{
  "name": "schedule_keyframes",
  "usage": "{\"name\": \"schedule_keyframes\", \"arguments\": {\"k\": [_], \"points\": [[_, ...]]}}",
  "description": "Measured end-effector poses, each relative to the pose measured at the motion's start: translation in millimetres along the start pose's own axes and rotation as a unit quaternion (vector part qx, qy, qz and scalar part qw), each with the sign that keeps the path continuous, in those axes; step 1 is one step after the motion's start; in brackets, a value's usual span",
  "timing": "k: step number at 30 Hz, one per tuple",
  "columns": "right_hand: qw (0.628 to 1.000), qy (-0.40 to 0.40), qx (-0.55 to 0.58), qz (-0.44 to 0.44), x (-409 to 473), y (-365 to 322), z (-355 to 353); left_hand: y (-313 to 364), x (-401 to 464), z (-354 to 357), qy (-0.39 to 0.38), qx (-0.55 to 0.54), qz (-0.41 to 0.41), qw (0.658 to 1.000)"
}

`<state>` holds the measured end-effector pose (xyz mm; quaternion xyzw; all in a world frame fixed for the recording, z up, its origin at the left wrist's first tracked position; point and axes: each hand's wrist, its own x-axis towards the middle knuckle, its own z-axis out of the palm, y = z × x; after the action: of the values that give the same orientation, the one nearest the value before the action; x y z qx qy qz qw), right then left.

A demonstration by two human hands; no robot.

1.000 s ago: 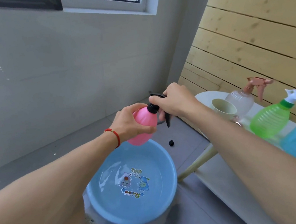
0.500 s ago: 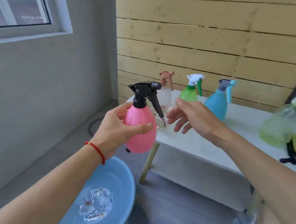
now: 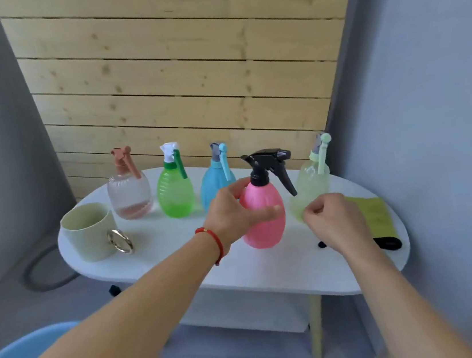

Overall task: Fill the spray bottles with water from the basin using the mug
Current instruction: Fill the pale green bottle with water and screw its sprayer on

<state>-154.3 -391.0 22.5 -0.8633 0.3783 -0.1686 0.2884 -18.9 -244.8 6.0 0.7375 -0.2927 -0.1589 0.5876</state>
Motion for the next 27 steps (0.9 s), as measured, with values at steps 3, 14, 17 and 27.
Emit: {"name": "schedule_keyframes", "arguments": {"k": [3,14,17,27], "points": [[0.997,0.077,-0.002,0.020,21.1,15.2,1.3,-2.7,23.5,15.7,0.006,0.038,-0.005,0.999],[0.984,0.115,0.101,-0.087,73.5,28.1,27.3,-15.7,75.4,28.2,-0.029,0.074,-0.025,0.997],[0.981,0.127,0.123,-0.080,76.7,29.5,27.1,-11.3,79.5,26.8,-0.072,0.097,-0.027,0.992],[0.974,0.097,0.157,-0.130,43.7,22.4,-2.9,-6.6,47.3,34.6,-0.033,0.147,-0.017,0.988]]}}
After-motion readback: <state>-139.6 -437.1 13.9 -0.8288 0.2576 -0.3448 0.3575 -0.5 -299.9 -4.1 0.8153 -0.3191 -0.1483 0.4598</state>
